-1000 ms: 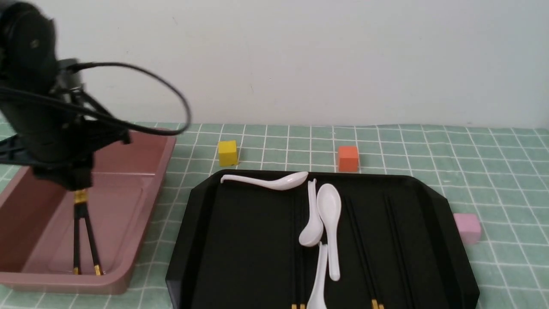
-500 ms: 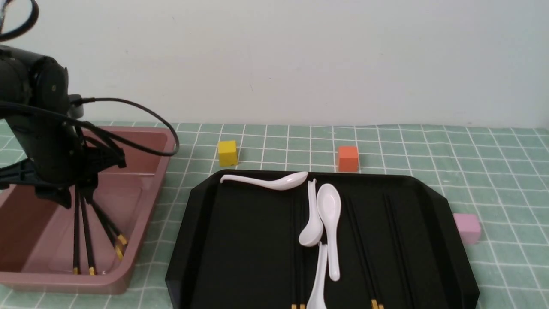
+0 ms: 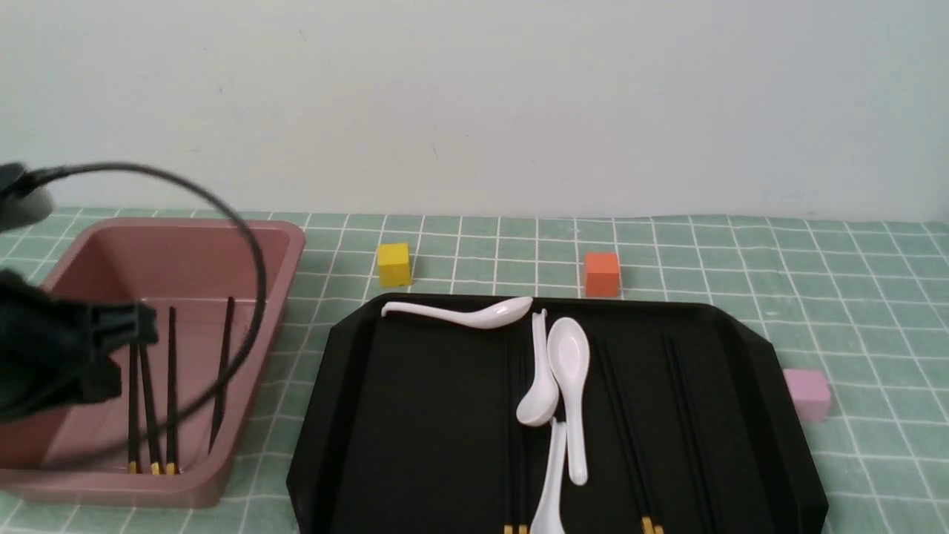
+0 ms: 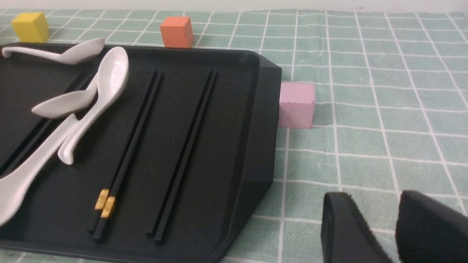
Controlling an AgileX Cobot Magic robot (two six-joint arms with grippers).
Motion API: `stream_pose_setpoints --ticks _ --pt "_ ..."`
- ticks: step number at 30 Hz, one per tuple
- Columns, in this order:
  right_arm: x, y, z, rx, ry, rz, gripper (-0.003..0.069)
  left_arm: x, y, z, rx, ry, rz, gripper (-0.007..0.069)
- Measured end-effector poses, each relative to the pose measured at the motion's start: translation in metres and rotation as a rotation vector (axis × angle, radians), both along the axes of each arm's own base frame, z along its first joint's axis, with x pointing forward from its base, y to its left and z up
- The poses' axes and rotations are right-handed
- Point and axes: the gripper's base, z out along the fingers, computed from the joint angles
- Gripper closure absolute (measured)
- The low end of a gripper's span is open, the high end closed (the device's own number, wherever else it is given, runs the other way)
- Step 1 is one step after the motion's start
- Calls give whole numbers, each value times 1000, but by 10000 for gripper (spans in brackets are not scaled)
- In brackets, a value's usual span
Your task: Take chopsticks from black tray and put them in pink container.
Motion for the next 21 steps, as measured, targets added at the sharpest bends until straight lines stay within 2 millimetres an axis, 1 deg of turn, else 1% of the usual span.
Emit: stream_pose_setpoints --ticks 1,3,5,7,11,21 --pt "0 0 0 0 0 0 419 -13 0 -8 -22 -64 4 637" --pt "0 0 0 -1 0 0 419 -31 1 -15 -50 -143 13 637" --pt "0 0 0 -1 0 0 419 -45 1 -25 -70 -184 22 637" --pt "0 0 0 -1 0 0 419 -55 2 -33 -81 -209 29 637" --pt "0 0 0 -1 0 0 419 -62 3 -36 -88 -236 34 637" --pt "0 0 0 -1 0 0 419 -63 4 -37 -70 -247 29 637"
